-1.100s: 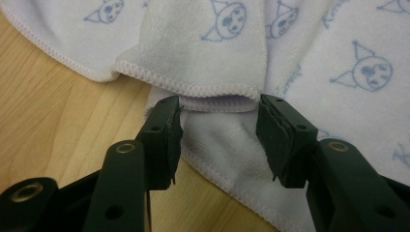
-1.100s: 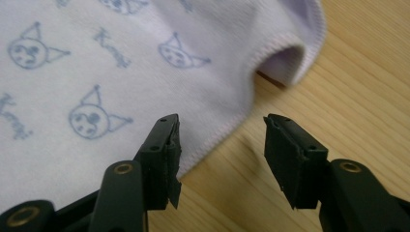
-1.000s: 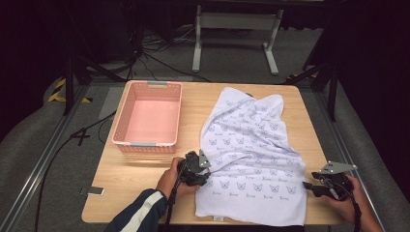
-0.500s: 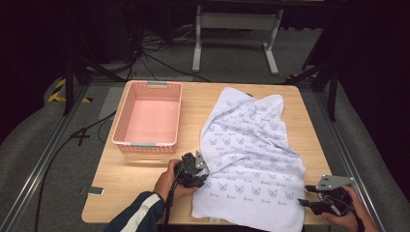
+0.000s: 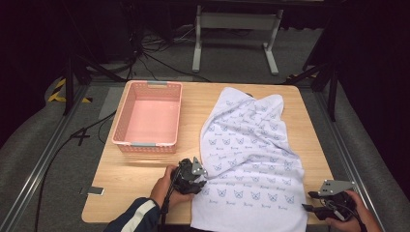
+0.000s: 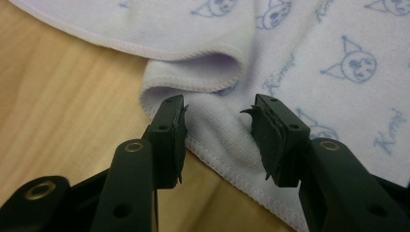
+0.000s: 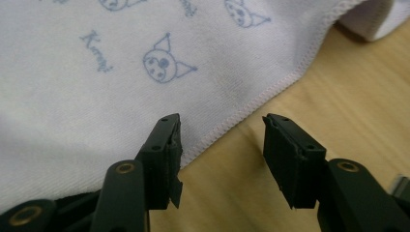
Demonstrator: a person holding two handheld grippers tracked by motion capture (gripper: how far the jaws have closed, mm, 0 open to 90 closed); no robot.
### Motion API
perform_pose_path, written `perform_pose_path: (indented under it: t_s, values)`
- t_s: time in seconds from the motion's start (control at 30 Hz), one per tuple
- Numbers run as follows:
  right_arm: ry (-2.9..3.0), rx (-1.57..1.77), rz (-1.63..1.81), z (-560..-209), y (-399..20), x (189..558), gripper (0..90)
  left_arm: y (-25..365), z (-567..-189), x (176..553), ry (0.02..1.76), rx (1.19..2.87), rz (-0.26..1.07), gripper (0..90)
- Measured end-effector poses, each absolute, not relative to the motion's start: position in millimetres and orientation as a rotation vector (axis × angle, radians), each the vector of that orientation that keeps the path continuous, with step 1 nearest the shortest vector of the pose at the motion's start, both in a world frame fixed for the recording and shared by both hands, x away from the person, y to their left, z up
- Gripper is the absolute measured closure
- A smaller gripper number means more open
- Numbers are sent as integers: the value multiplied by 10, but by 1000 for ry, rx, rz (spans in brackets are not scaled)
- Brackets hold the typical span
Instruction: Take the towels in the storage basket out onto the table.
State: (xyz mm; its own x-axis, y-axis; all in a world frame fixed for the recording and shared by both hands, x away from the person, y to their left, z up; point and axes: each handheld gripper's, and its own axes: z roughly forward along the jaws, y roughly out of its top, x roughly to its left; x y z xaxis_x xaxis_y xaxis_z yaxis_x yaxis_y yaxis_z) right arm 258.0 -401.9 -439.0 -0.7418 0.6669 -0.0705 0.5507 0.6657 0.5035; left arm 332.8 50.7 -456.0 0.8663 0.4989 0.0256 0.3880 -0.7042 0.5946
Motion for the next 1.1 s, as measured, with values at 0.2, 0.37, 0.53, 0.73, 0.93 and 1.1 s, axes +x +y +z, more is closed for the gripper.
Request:
perform_pose_path:
  t_s: [0.2, 0.37, 0.53, 0.73, 0.93, 1.1]
  values:
    - [2800, 851, 680, -4372, -3944, 2392, 463, 554, -4521, 3056, 546, 2494, 120, 541]
    - [2696, 810, 809, -4151, -3953, 2516, 481, 425, -4336, 3110, 507, 2357, 165, 457]
    - [2432, 901, 923, -4021, -3900, 3159, 509, 107, -4308, 3625, 562, 2310, 329, 395]
    - [2365, 990, 972, -4212, -3664, 4096, 470, -90, -4461, 4205, 677, 2268, 364, 370]
    - [2419, 1038, 924, -4351, -3604, 4356, 388, -99, -4600, 4440, 774, 2292, 281, 338]
    - [2475, 1082, 889, -4486, -3652, 4387, 561, -49, -4589, 4395, 729, 2328, 248, 569]
